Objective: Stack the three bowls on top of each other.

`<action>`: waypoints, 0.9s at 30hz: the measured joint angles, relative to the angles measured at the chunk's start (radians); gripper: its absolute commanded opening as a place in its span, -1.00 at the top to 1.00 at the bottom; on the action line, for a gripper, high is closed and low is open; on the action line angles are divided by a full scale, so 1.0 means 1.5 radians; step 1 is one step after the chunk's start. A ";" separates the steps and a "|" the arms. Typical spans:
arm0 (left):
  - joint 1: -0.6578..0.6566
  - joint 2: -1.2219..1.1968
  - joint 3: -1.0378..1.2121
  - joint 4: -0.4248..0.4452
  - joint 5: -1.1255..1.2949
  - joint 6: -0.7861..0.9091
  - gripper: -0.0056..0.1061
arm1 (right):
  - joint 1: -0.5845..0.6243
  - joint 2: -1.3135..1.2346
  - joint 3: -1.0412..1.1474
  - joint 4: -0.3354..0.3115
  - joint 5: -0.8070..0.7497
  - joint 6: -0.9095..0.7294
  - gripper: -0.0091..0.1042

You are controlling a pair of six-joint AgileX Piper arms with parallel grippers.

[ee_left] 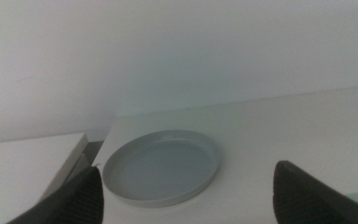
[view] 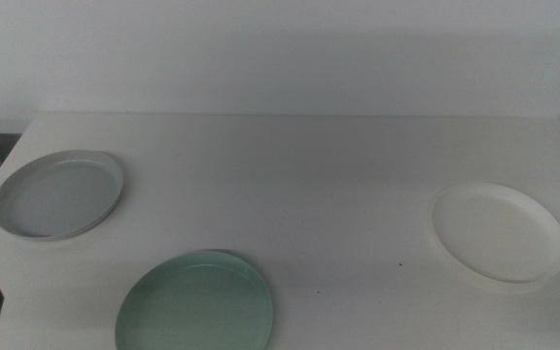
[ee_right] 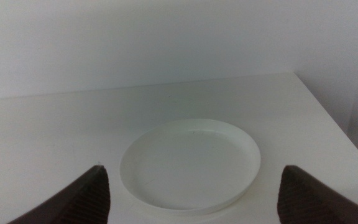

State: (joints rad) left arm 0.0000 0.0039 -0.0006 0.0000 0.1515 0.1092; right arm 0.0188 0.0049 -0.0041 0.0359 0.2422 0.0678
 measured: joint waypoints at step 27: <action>-0.095 0.706 -0.623 -0.121 0.573 -0.057 -0.78 | 0.000 0.000 0.000 0.000 0.000 0.000 -0.80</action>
State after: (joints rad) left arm -0.1425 1.0630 -0.9355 -0.1817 1.0115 0.0232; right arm 0.0188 0.0049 -0.0041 0.0359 0.2422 0.0678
